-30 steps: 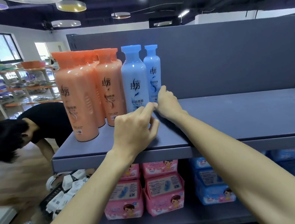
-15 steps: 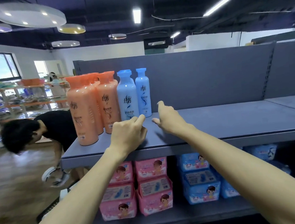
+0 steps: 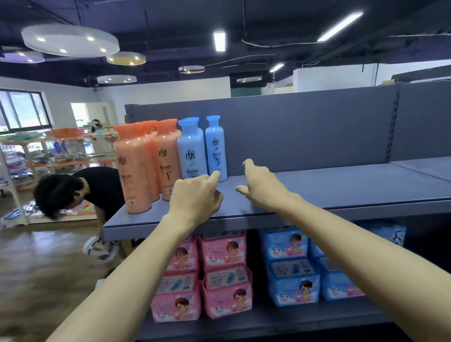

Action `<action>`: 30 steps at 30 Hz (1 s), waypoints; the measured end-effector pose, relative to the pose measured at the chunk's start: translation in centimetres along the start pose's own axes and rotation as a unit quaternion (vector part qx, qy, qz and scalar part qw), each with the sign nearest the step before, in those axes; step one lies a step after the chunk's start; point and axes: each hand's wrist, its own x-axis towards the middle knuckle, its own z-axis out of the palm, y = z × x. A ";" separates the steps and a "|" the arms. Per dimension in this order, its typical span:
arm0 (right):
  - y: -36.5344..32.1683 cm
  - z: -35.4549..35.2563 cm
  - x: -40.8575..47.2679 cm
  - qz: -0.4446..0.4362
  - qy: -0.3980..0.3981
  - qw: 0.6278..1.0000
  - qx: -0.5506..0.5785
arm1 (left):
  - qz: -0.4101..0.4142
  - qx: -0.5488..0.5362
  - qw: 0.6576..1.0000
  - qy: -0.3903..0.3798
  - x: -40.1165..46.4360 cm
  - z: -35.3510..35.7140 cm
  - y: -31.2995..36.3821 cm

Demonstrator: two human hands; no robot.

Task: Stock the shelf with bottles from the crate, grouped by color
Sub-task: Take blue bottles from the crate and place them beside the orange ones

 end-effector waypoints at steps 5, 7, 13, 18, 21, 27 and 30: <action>0.9 -0.7 -2.7 -0.011 -0.003 1.000 0.002 | 0.007 -0.006 1.000 0.003 -2.0 -1.1 1.7; 1.8 0.0 -5.1 -0.041 -0.011 0.999 -0.006 | 0.048 -0.010 0.999 0.015 -3.8 -1.3 2.6; 5.5 3.8 -12.2 -0.105 -0.021 0.994 -0.031 | 0.133 -0.052 0.990 -0.010 -9.5 0.4 6.3; 8.8 8.1 -16.7 -0.076 -0.070 0.994 -0.027 | 0.132 -0.089 0.984 -0.083 -14.0 3.4 10.5; 10.8 11.0 -19.6 -0.046 -0.103 0.993 -0.018 | 0.126 -0.122 0.976 -0.129 -17.3 5.6 13.0; 14.4 17.4 -25.9 0.006 -0.174 0.985 0.000 | 0.087 -0.165 0.953 -0.238 -24.8 8.8 17.9; 15.8 20.2 -28.8 0.040 -0.218 0.975 0.012 | 0.051 -0.185 0.937 -0.293 -28.7 10.2 19.6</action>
